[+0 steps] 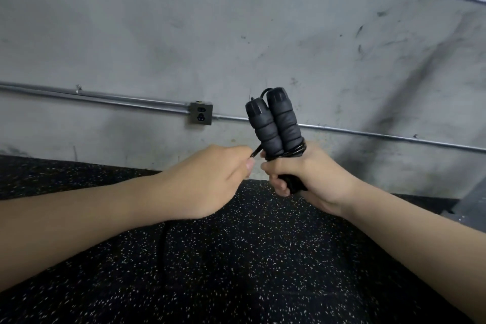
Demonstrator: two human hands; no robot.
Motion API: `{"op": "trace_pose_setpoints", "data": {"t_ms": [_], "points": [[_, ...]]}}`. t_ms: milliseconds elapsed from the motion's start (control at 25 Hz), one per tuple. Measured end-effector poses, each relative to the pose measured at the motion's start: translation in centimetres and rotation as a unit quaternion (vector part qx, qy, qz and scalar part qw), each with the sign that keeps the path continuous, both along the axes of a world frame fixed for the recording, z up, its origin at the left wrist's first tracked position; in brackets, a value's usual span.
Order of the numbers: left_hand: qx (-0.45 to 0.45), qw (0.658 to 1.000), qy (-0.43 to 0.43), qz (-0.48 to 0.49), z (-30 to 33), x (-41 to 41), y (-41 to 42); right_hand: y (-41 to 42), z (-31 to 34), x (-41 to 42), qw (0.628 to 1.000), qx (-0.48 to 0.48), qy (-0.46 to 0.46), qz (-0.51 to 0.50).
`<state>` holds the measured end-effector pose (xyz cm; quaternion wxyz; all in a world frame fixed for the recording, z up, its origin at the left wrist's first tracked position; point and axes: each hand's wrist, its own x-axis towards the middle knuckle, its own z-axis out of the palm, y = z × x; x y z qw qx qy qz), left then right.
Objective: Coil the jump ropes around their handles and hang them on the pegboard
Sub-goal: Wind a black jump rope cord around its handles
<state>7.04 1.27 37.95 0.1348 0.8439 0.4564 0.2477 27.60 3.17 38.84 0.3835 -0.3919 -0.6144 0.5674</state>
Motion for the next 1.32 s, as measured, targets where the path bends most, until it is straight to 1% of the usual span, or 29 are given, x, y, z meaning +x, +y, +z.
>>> {"op": "trace_pose_setpoints", "data": {"t_ms": [80, 120, 160, 240, 280, 360, 400, 520, 600, 640, 720, 760, 800, 880, 960, 1040, 1160, 1320], "points": [[-0.041, 0.998, -0.040, -0.004, 0.4, 0.5, -0.2, 0.3, -0.6, 0.0, 1.000, 0.024, -0.012, -0.004], [-0.049, 0.997, -0.054, -0.007, 0.6, 0.9, -0.3, 0.2, -0.8, -0.1, 0.998, 0.051, -0.031, -0.011], [-0.053, 0.997, -0.055, -0.004, 0.8, 1.3, -0.4, 0.3, -1.0, -0.1, 0.993, 0.092, -0.063, -0.024], [-0.045, 0.998, -0.044, 0.009, 0.8, 2.0, -0.3, 0.0, -1.5, -0.6, 0.971, 0.185, -0.131, -0.068], [-0.045, 0.998, -0.044, 0.019, 0.6, 2.2, -0.3, -0.1, -1.8, -1.0, 0.962, 0.214, -0.145, -0.087], [-0.055, 0.996, -0.060, 0.039, -0.1, 2.4, 0.1, -0.1, -2.7, -1.6, 0.955, 0.227, -0.158, -0.104], [-0.061, 0.994, -0.071, 0.048, -0.6, 2.4, 0.4, 0.1, -3.3, -1.8, 0.955, 0.225, -0.168, -0.093], [-0.079, 0.990, -0.098, 0.062, -1.8, 2.1, 1.4, 0.6, -4.4, -1.6, 0.958, 0.191, -0.213, -0.011], [-0.097, 0.988, -0.114, 0.045, -2.0, 1.5, 1.9, 0.6, -3.5, -1.2, 0.960, 0.151, -0.236, 0.027], [-0.112, 0.986, -0.125, 0.013, -1.8, 1.2, 2.0, 0.6, -2.7, -0.8, 0.965, 0.127, -0.226, 0.050], [-0.166, 0.969, -0.162, -0.082, -1.2, 0.9, 1.9, 0.3, -0.9, -0.1, 0.981, 0.024, -0.149, 0.122], [-0.183, 0.960, -0.179, -0.113, -0.8, 0.9, 1.7, 0.0, 0.0, 0.0, 0.982, -0.030, -0.111, 0.151], [-0.187, 0.955, -0.194, -0.122, -0.5, 0.9, 1.5, -0.3, 0.4, 0.0, 0.982, -0.053, -0.095, 0.156], [-0.148, 0.965, -0.198, -0.090, -0.4, 1.0, 1.6, -0.8, 0.5, -0.3, 0.988, -0.025, -0.103, 0.114], [-0.104, 0.984, -0.141, -0.016, -0.5, 0.7, 2.0, -0.8, 0.2, -0.5, 0.993, 0.044, -0.106, 0.041], [-0.089, 0.990, -0.110, 0.026, -0.7, 0.6, 1.8, -0.6, -0.1, -0.2, 0.987, 0.100, -0.122, -0.025], [-0.037, 0.991, -0.120, 0.042, -0.2, 1.5, 0.4, -0.5, -0.7, -0.1, 0.978, 0.138, -0.143, -0.065], [0.013, 0.982, -0.174, 0.065, 0.2, 2.8, 0.3, -0.7, -0.6, -1.4, 0.981, 0.134, -0.087, -0.108]]}}
